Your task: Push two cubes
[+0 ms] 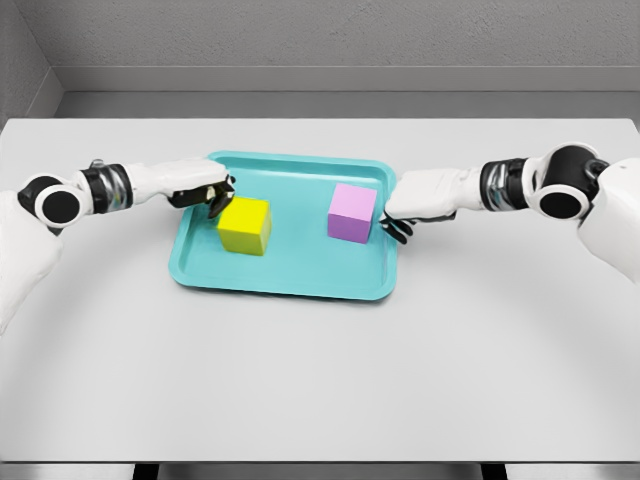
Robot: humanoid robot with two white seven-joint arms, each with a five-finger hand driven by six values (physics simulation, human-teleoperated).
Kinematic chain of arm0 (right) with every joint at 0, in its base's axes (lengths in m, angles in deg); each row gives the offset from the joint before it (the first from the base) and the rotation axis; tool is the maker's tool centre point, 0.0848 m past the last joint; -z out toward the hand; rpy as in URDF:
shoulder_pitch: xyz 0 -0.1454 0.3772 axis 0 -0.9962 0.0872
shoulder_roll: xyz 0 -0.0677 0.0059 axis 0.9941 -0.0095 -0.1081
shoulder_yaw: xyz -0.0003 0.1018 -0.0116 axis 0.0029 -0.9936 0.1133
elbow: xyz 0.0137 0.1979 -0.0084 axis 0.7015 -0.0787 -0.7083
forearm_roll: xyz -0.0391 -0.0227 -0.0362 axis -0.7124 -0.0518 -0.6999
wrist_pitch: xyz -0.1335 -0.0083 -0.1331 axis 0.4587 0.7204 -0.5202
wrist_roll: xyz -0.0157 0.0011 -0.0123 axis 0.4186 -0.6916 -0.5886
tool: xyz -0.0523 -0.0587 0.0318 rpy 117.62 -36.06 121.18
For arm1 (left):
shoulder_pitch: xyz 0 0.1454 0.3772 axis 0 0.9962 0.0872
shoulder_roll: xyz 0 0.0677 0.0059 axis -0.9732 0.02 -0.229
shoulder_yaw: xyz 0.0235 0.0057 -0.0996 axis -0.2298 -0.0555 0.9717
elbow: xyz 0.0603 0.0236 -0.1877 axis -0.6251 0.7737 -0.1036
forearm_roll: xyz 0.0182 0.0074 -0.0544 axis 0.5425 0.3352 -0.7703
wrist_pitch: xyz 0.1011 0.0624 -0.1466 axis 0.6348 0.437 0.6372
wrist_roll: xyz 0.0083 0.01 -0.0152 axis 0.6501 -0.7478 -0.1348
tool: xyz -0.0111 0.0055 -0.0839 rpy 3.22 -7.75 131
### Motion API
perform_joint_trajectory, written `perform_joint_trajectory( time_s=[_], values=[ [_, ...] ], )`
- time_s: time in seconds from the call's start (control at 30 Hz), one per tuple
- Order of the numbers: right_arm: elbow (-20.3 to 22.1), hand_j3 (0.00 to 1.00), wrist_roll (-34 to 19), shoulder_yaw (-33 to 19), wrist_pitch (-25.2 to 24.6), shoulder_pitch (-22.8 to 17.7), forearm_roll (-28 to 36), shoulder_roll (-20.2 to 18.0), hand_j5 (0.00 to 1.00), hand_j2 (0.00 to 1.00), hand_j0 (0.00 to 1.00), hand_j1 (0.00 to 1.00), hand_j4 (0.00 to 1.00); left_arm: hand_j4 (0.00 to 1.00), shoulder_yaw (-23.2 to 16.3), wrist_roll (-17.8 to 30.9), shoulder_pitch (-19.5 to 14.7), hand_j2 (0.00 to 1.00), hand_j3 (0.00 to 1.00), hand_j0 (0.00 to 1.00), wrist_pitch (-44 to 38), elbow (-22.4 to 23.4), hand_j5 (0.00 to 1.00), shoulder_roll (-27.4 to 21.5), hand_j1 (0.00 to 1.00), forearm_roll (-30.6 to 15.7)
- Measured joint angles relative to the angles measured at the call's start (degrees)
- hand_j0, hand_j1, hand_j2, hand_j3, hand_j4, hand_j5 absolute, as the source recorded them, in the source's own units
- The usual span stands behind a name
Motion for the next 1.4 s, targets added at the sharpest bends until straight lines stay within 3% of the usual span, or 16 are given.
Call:
perform_joint_trajectory(
  time_s=[0.4, 0.57, 0.7, 0.8, 0.93, 1.2, 1.4],
  values=[
    [-7.04, 0.24, 0.00, 0.98, 0.00, 2.29, -1.49, 3.86, 0.24, 0.24, 0.24, 0.24, 0.24, 0.12, -0.02, 0.00, -0.62, 0.12, 0.12, 0.12, 0.15, 0.06, 0.12, 2.35, 0.12, 0.21],
    [-9.11, 0.24, 0.05, 1.04, -0.15, 2.64, -3.18, 5.93, 0.24, 0.24, 0.24, 0.24, 0.24, 0.13, 0.96, 0.00, -2.11, 0.13, 0.13, 0.13, 0.19, 0.23, 0.13, 0.84, 0.13, -1.37],
    [-9.59, 0.24, 0.33, 1.06, -0.13, 2.81, -5.09, 7.18, 0.24, 0.24, 0.24, 0.24, 0.24, 0.14, 0.55, -0.03, 3.55, 0.14, 0.14, 0.14, -0.08, -5.64, 0.14, -4.91, 0.14, -9.50],
    [-9.70, 0.24, 0.30, 1.13, -0.03, 2.81, -5.48, 7.95, 0.24, 0.24, 0.24, 0.24, 0.24, 0.14, -0.72, 0.01, 7.30, 0.14, 0.14, 0.14, 0.21, -11.12, 0.14, -7.02, 0.14, -11.03],
    [-10.12, 0.24, 0.09, 1.13, -0.03, 3.16, -4.38, 8.53, 0.24, 0.24, 0.24, 0.24, 0.24, 0.14, -3.54, 0.00, 7.65, 0.14, 0.14, 0.14, 0.18, -16.77, 0.14, -8.45, 0.14, -12.05],
    [-13.30, 0.24, 0.01, -1.43, -0.01, 5.10, -4.07, 6.82, 0.24, 0.24, 0.24, 0.24, 0.24, 0.14, -4.68, 0.02, 9.49, 0.14, 0.14, 0.14, -1.07, -19.19, 0.14, -9.06, 0.14, -15.35],
    [-14.44, 0.24, 0.00, -0.24, 0.01, 5.19, -4.97, 7.33, 0.24, 0.24, 0.24, 0.24, 0.24, 0.14, -4.60, 0.11, 9.84, 0.14, 0.14, 0.14, -1.46, -18.90, 0.14, -8.78, 0.14, -16.79]
  ],
)
